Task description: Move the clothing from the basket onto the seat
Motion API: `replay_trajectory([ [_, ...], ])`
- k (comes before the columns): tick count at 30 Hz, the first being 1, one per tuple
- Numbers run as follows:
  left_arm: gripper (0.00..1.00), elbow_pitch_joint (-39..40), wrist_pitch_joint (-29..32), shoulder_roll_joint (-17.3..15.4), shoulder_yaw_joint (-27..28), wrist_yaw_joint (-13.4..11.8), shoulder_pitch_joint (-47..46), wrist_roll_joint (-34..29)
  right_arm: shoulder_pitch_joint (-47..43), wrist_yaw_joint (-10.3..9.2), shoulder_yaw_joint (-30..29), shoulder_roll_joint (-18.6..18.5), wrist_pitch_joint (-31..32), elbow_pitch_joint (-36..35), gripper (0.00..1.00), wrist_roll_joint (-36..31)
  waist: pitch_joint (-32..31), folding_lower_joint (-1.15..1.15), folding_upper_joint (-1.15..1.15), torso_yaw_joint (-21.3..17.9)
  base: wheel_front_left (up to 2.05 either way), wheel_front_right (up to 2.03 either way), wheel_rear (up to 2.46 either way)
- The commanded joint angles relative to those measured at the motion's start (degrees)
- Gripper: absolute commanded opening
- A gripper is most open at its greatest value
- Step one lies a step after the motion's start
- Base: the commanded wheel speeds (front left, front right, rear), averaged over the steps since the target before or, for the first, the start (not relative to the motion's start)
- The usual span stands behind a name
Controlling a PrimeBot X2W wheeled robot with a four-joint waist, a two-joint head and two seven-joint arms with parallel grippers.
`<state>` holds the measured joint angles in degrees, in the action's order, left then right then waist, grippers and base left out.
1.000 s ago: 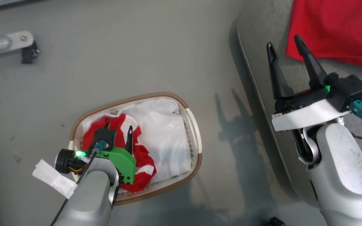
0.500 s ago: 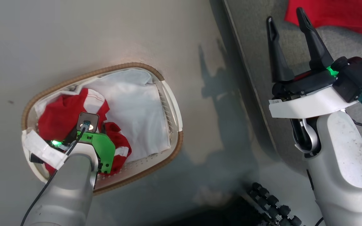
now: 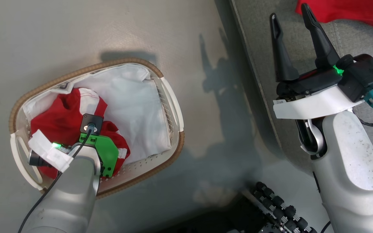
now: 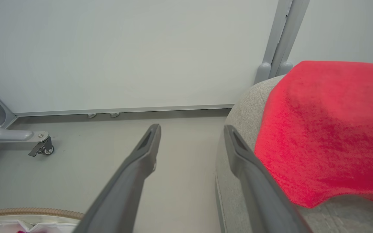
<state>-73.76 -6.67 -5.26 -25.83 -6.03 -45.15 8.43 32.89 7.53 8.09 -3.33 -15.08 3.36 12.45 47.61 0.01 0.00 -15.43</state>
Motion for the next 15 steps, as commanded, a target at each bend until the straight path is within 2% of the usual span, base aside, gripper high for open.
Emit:
replay_trajectory([
  [1,0.0,0.01,-1.76,-0.02,0.31,0.14,0.58,0.72,0.15,-0.08,-0.11,-0.03,-0.13,0.42,1.0,-0.13,-1.88,-0.01,0.0,0.43,0.0,0.0,0.0],
  [5,0.0,0.23,-5.86,0.79,0.31,0.58,1.76,1.43,-1.01,-0.08,-0.52,-0.05,-0.13,1.48,1.0,-0.37,-5.35,-0.01,0.0,1.23,0.0,0.0,0.0],
  [10,0.0,2.63,-8.2,1.8,1.55,1.96,3.75,4.33,-3.22,-0.08,-1.29,-0.49,-0.13,2.9,1.0,-0.36,-10.37,-0.01,0.0,3.3,0.0,0.0,0.0],
  [15,0.0,10.28,-8.56,2.26,1.82,3.04,6.85,5.96,-5.75,-0.08,-1.61,-1.45,-0.13,4.62,1.0,0.12,-15.39,-0.01,0.0,5.81,0.0,0.0,0.0],
])
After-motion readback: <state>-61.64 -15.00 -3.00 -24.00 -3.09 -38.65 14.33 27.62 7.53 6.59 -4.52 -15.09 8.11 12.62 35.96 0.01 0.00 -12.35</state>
